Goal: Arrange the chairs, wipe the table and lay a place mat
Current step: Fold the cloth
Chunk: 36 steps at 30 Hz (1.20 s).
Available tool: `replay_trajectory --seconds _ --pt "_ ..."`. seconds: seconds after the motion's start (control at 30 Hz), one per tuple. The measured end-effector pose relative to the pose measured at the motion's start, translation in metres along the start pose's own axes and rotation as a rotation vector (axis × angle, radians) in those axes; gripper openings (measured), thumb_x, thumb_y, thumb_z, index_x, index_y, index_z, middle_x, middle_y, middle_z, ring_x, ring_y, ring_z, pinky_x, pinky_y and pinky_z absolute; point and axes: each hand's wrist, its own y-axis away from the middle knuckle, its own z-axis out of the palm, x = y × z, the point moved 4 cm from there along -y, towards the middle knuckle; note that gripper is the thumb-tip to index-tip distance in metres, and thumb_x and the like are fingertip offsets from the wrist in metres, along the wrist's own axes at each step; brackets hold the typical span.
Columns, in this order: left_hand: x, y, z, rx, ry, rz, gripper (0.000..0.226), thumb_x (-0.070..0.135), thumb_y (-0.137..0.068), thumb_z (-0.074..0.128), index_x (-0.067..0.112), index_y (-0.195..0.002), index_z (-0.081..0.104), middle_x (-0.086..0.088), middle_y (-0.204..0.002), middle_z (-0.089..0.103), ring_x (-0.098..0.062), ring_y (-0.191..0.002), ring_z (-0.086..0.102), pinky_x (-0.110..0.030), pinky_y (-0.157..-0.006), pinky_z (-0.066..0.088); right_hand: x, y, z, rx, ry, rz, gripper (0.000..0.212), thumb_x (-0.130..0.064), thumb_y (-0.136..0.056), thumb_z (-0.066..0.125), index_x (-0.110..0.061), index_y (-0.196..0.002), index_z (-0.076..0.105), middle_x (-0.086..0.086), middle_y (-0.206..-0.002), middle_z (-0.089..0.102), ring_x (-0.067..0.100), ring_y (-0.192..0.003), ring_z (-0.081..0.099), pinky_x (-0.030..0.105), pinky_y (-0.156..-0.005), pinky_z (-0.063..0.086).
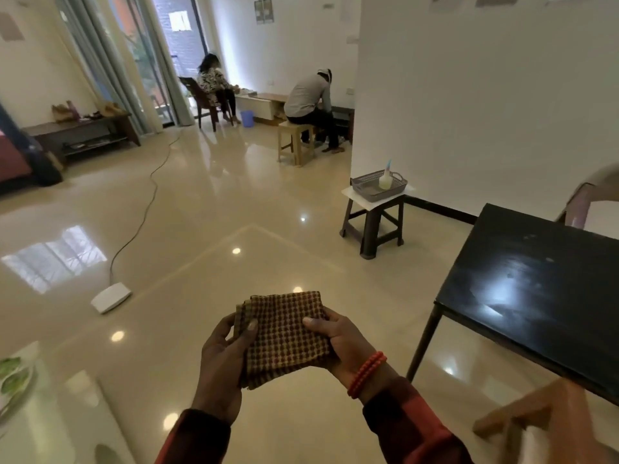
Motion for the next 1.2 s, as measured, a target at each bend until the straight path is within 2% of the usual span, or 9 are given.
replay_trajectory --seconds 0.1,0.3,0.43,0.53,0.8,1.07,1.2 --pt "0.013 -0.060 0.016 -0.016 -0.019 -0.045 0.027 0.019 -0.099 0.059 0.020 -0.125 0.063 -0.006 -0.114 0.071 -0.028 -0.098 0.069 -0.035 -0.058 0.059 -0.024 -0.054 -0.005 0.038 0.005 -0.003 0.029 -0.011 -0.101 0.055 -0.009 -0.130 0.059 0.019 -0.129 0.064 0.040 -0.118 0.061 0.051 -0.092 0.058" --pt "0.048 -0.173 0.073 -0.119 -0.054 -0.077 0.024 0.017 -0.099 0.058 0.018 -0.123 0.063 -0.007 -0.113 0.070 -0.028 -0.095 0.068 -0.033 -0.053 0.059 -0.088 -0.144 -0.029 0.115 -0.025 -0.054 0.032 -0.012 -0.101 0.057 -0.010 -0.132 0.058 0.019 -0.131 0.063 0.039 -0.121 0.061 0.053 -0.097 0.056" --pt "0.058 -0.243 0.118 -0.199 -0.078 -0.099 0.023 0.017 -0.099 0.059 0.019 -0.122 0.064 -0.010 -0.114 0.071 -0.033 -0.100 0.069 -0.040 -0.062 0.059 -0.123 -0.192 -0.058 0.200 -0.065 -0.080 0.031 -0.013 -0.100 0.058 -0.010 -0.130 0.059 0.018 -0.130 0.064 0.039 -0.120 0.061 0.055 -0.099 0.054" --pt "0.058 -0.299 0.150 -0.255 -0.100 -0.126 0.023 0.017 -0.099 0.059 0.018 -0.122 0.064 -0.011 -0.113 0.072 -0.033 -0.097 0.069 -0.039 -0.062 0.059 -0.148 -0.231 -0.078 0.265 -0.081 -0.099 0.031 -0.013 -0.100 0.058 -0.011 -0.131 0.059 0.017 -0.129 0.065 0.037 -0.119 0.062 0.055 -0.098 0.055" --pt "0.088 -0.463 0.240 -0.436 -0.134 -0.184 0.023 0.019 -0.100 0.058 0.019 -0.123 0.064 -0.009 -0.114 0.071 -0.033 -0.102 0.068 -0.039 -0.062 0.058 -0.234 -0.355 -0.115 0.413 -0.145 -0.163 0.024 -0.010 -0.101 0.055 -0.016 -0.124 0.061 0.017 -0.128 0.063 0.037 -0.117 0.061 0.051 -0.093 0.057" --pt "0.116 -0.587 0.330 -0.559 -0.178 -0.183 0.024 0.020 -0.099 0.058 0.020 -0.123 0.063 -0.005 -0.113 0.072 -0.030 -0.103 0.068 -0.040 -0.072 0.058 -0.320 -0.443 -0.148 0.550 -0.207 -0.228 0.022 -0.006 -0.101 0.053 -0.014 -0.119 0.062 0.015 -0.117 0.066 0.033 -0.104 0.064 0.039 -0.070 0.061" --pt "0.113 -0.642 0.372 -0.582 -0.200 -0.217 0.022 0.020 -0.099 0.058 0.020 -0.121 0.064 -0.005 -0.110 0.072 -0.029 -0.100 0.069 -0.038 -0.068 0.057 -0.347 -0.490 -0.179 0.602 -0.223 -0.228 0.020 -0.006 -0.100 0.055 -0.015 -0.116 0.064 0.014 -0.118 0.068 0.033 -0.106 0.065 0.043 -0.076 0.061"
